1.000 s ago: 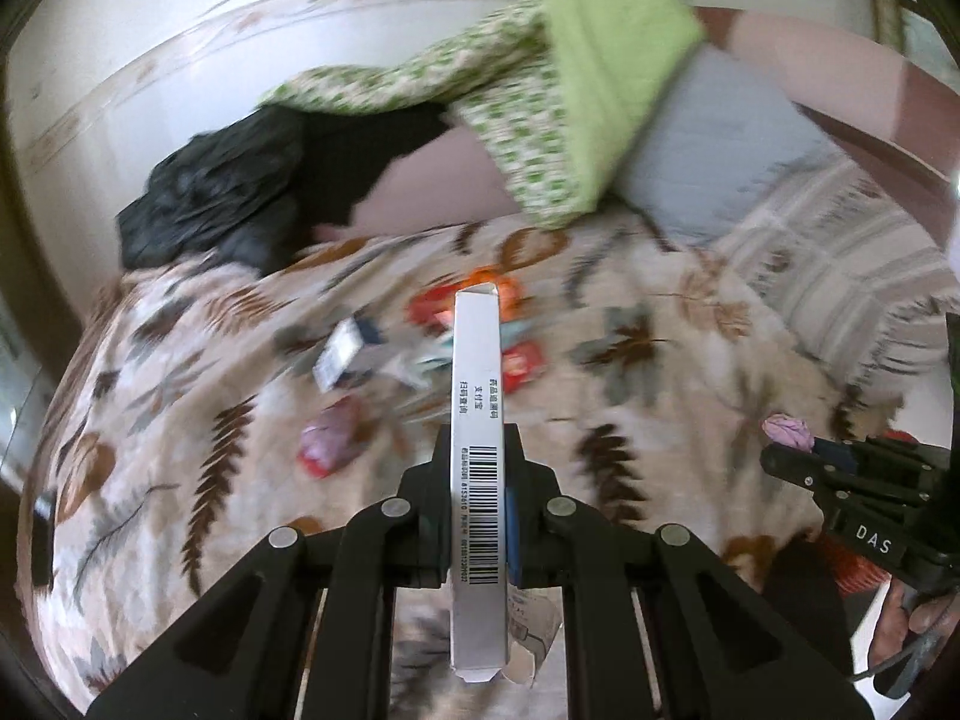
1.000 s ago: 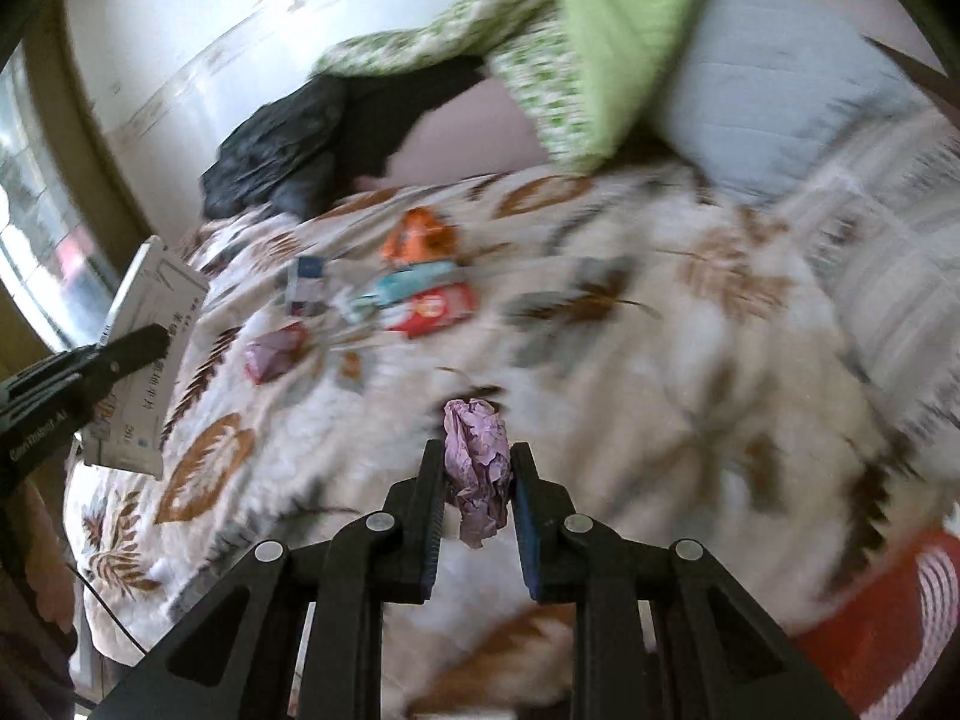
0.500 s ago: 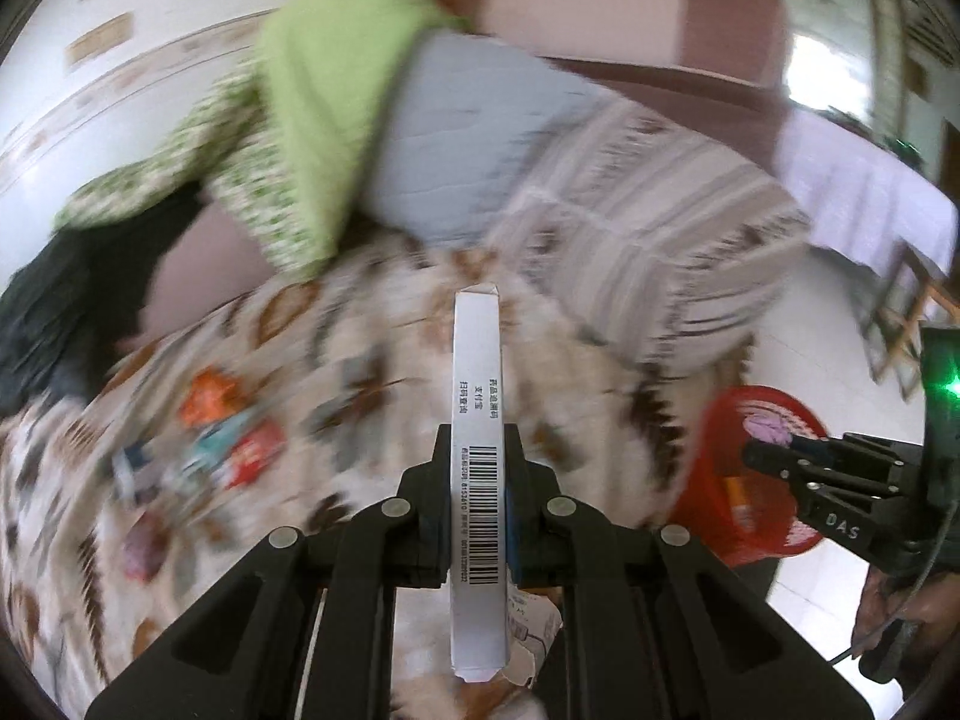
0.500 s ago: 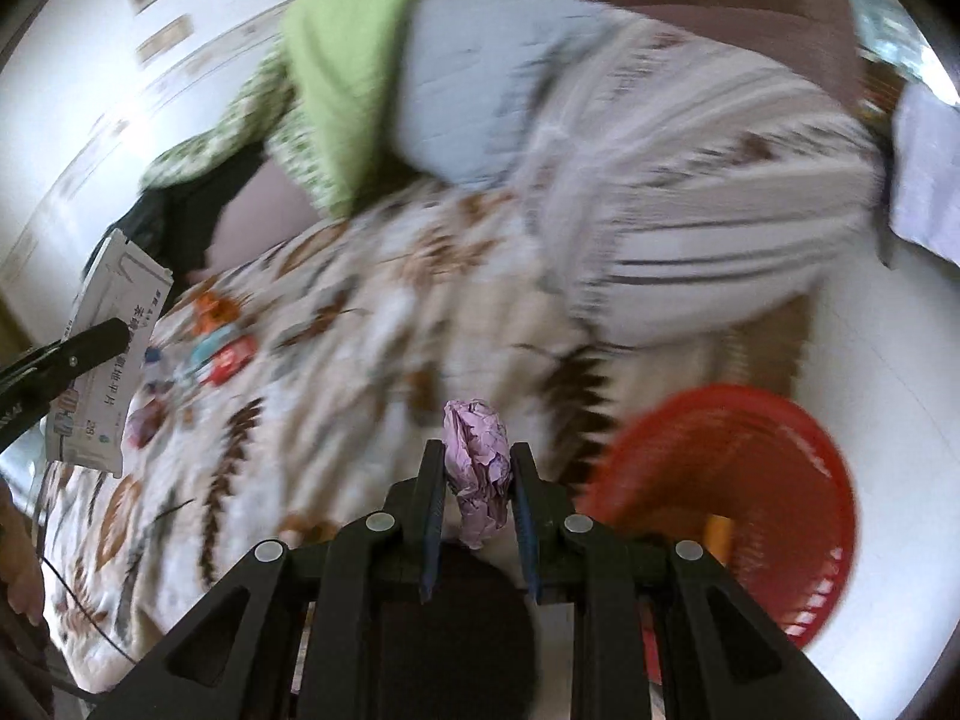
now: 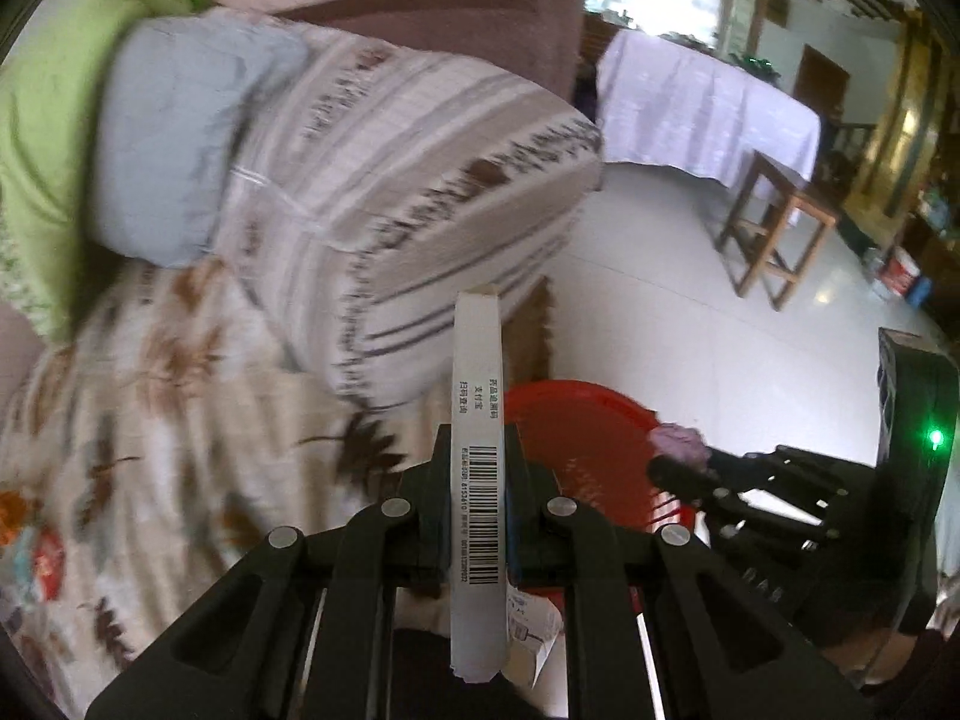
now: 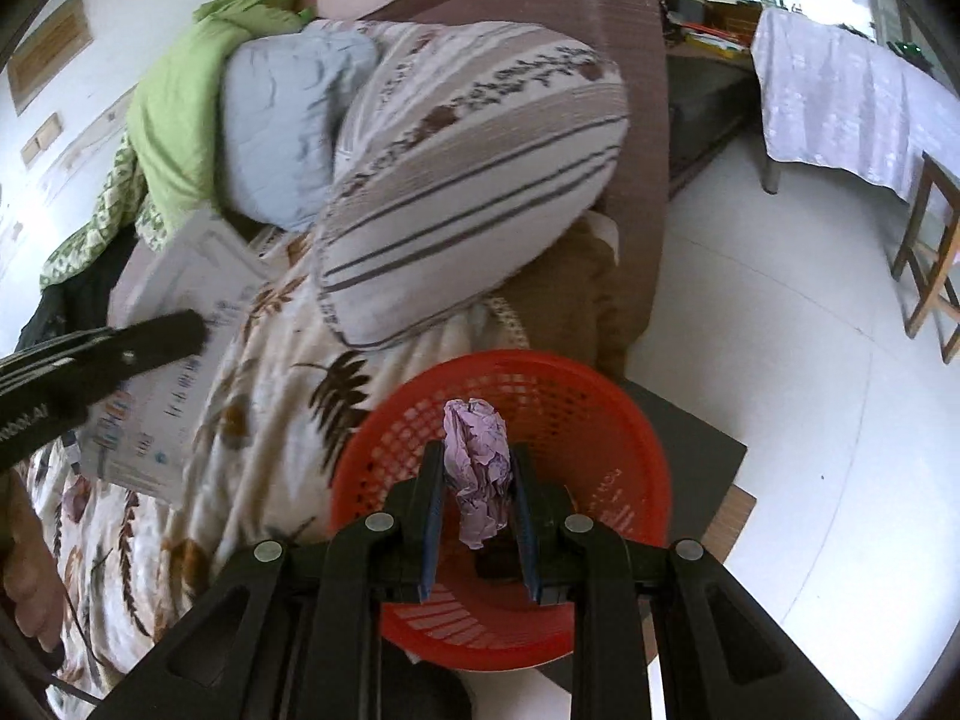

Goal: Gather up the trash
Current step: 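Carry the white box and pink wrapper to the red basket and open both tools, then move both open tools back to the trash pile on the bed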

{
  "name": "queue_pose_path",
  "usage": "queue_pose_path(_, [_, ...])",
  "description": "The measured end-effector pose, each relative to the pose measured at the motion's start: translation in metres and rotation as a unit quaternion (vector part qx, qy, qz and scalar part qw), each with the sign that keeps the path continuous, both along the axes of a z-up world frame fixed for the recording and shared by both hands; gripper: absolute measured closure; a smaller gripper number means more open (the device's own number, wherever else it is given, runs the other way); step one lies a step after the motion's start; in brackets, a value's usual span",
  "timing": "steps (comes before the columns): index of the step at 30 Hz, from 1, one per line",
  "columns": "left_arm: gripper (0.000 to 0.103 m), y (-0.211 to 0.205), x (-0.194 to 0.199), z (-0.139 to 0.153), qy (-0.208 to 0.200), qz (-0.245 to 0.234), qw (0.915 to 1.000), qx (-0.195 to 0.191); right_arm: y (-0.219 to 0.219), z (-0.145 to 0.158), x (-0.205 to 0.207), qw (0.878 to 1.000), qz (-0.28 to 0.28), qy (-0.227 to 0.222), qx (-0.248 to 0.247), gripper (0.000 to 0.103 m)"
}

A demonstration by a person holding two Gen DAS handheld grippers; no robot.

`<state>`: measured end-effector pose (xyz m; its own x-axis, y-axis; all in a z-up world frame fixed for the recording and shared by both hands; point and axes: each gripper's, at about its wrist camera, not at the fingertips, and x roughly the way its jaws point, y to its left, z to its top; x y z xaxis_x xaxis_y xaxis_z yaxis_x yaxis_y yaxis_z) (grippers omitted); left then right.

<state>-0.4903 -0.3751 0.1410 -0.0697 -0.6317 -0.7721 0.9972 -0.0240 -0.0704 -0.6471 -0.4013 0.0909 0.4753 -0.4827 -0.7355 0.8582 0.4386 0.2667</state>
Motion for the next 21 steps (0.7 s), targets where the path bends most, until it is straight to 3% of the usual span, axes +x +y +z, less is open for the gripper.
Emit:
queue_pose_path(1, [0.074,-0.005,-0.004,-0.005,0.002,0.000,1.0000,0.004,-0.003,-0.002,-0.002,1.000,-0.003,0.000,0.002,0.080])
queue_pose_path(2, [0.050,-0.006,-0.004,-0.008,0.002,0.001,1.0000,0.005,-0.005,-0.005,-0.004,1.000,-0.005,0.000,0.004,0.075])
queue_pose_path(3, [0.040,-0.006,-0.004,-0.009,0.003,0.004,1.0000,0.001,-0.008,-0.008,-0.006,1.000,-0.008,0.000,0.009,0.071])
queue_pose_path(4, [0.034,-0.005,-0.003,-0.009,0.004,0.007,0.9999,-0.007,-0.008,-0.010,-0.006,1.000,-0.010,-0.001,0.011,0.059])
queue_pose_path(5, [0.034,-0.003,-0.002,-0.007,0.005,0.009,0.9999,-0.013,-0.009,-0.011,-0.006,1.000,-0.012,-0.003,0.011,0.049])
queue_pose_path(6, [0.034,-0.002,0.000,-0.007,0.005,0.010,0.9999,-0.013,-0.009,-0.012,-0.008,1.000,-0.015,-0.005,0.011,0.047])
queue_pose_path(12, [0.034,0.015,0.024,-0.003,0.011,0.045,0.9989,-0.009,-0.008,-0.013,-0.004,1.000,-0.019,-0.010,0.016,0.045])
queue_pose_path(16, [0.030,0.041,0.047,0.003,-0.015,0.089,0.9958,-0.015,-0.002,-0.009,0.009,1.000,-0.004,-0.011,0.010,0.045])
queue_pose_path(21, [0.028,0.084,0.093,0.009,-0.050,0.169,0.9841,-0.025,0.014,-0.004,0.042,0.999,0.041,-0.020,0.007,0.039])
